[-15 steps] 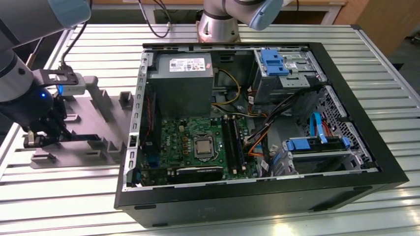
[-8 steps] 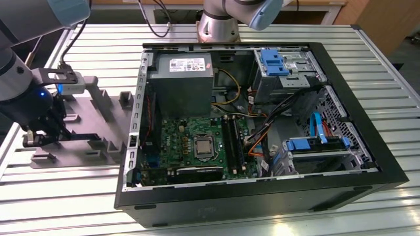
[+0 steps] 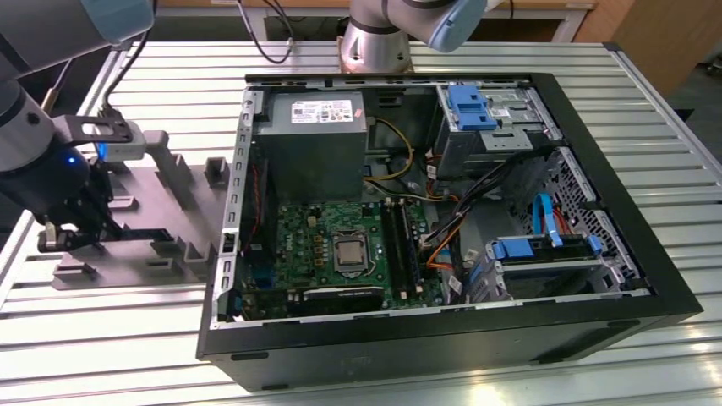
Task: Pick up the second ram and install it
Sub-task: 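Pick up the second ram and move it above second insertion slot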
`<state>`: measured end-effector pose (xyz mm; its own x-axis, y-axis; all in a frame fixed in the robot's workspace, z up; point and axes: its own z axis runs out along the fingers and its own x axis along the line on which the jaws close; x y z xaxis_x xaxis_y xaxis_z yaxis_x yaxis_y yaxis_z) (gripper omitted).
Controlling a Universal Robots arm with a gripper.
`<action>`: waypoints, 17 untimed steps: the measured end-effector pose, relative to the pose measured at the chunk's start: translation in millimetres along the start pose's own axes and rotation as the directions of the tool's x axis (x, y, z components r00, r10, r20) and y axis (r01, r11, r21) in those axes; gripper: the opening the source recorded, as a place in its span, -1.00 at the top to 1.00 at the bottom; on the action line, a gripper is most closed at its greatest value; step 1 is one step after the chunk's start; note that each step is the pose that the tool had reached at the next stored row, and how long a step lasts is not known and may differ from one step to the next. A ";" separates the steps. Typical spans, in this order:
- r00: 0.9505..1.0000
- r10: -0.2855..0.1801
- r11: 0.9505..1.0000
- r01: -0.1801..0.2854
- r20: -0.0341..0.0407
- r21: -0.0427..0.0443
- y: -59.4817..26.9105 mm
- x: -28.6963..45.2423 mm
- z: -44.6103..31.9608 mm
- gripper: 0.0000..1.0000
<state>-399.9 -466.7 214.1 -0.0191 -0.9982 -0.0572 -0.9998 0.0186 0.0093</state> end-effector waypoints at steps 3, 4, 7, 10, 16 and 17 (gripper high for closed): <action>1.000 0.000 1.000 0.000 0.000 0.000 0.0 0.0 -0.8 0.73; 1.000 0.000 1.000 0.000 0.000 0.000 0.0 -0.1 -0.9 0.73; 1.000 0.000 1.000 0.000 0.001 0.000 0.0 -0.1 -1.7 0.73; 1.000 0.000 1.000 0.000 0.001 0.000 0.0 -0.2 -2.7 0.73; 1.000 0.000 1.000 0.000 0.001 0.000 0.0 -0.3 -6.2 0.73; 1.000 0.000 1.000 0.000 0.002 0.000 0.1 -0.4 -7.2 0.73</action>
<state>-399.9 -466.7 221.3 -0.0191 -0.9981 -0.0590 -0.9998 0.0186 0.0094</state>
